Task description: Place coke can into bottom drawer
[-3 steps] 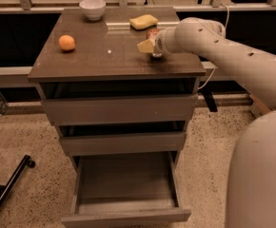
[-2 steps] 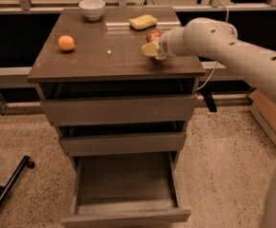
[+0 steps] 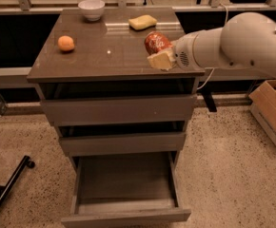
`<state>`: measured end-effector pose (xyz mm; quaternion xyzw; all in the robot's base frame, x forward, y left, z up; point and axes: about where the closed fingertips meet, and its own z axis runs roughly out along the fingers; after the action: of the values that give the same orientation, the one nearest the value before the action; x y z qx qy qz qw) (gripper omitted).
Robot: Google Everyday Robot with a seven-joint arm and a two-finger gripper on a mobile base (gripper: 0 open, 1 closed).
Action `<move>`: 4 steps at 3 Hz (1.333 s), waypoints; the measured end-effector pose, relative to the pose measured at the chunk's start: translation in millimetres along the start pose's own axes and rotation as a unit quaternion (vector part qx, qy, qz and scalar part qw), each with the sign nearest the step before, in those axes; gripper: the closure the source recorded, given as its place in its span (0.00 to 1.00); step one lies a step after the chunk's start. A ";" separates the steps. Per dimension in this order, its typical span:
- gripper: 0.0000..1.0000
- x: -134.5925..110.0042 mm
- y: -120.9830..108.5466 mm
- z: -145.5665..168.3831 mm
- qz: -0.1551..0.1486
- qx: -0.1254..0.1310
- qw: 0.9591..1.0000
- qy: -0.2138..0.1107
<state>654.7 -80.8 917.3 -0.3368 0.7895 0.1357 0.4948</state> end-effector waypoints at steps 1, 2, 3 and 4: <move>1.00 19.9 53.3 -37.8 -0.003 -0.099 0.995 -0.016; 1.00 21.6 50.4 -43.0 -0.019 -0.093 0.995 -0.015; 1.00 26.8 35.1 -9.2 -0.045 -0.115 0.992 0.009; 1.00 64.1 45.2 -1.5 -0.034 -0.179 0.981 0.070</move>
Offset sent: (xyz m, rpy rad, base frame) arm -0.0481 0.0105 -0.0065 0.0682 0.0509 0.1280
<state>605.4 -73.8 856.7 -0.4552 0.7731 0.2339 0.3746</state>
